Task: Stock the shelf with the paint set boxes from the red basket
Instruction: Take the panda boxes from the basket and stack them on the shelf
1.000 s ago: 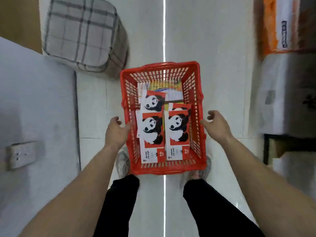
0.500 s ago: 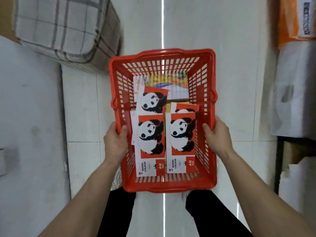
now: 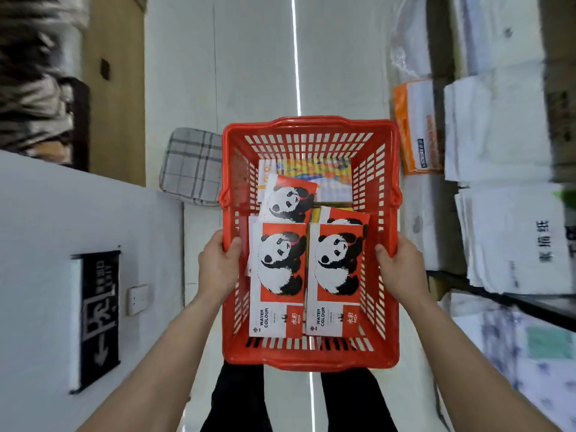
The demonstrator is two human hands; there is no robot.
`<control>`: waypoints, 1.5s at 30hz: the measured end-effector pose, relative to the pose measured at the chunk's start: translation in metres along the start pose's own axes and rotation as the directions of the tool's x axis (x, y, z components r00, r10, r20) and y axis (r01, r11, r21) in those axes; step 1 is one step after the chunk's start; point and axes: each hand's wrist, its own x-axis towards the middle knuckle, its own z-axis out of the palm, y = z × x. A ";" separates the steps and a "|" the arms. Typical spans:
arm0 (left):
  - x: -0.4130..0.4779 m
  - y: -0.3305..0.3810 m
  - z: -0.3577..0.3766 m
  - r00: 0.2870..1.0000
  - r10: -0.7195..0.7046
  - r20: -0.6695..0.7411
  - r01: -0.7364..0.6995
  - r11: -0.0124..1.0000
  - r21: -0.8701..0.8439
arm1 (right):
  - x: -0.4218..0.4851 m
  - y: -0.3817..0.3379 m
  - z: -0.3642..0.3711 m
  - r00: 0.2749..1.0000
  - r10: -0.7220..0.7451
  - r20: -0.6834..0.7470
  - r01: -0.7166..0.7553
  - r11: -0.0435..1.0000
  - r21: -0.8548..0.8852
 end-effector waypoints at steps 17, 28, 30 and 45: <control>0.071 0.338 -0.182 0.979 0.154 -0.132 -0.183 0.953 -0.241 | 0.087 -0.373 -0.213 0.960 -0.251 -0.127 0.244 0.967 -0.068; 0.303 0.502 -0.247 0.985 0.117 -0.124 -0.142 0.966 -0.218 | 0.299 -0.576 -0.201 0.962 -0.255 -0.095 0.256 0.967 -0.009; 0.354 0.533 -0.252 0.982 0.110 -0.151 -0.142 0.965 -0.220 | 0.353 -0.616 -0.198 0.959 -0.273 -0.083 0.274 0.962 0.008; 0.733 0.798 -0.313 0.962 0.083 -0.261 -0.164 0.939 -0.303 | 0.720 -0.962 -0.215 0.936 -0.353 -0.010 0.352 0.935 -0.034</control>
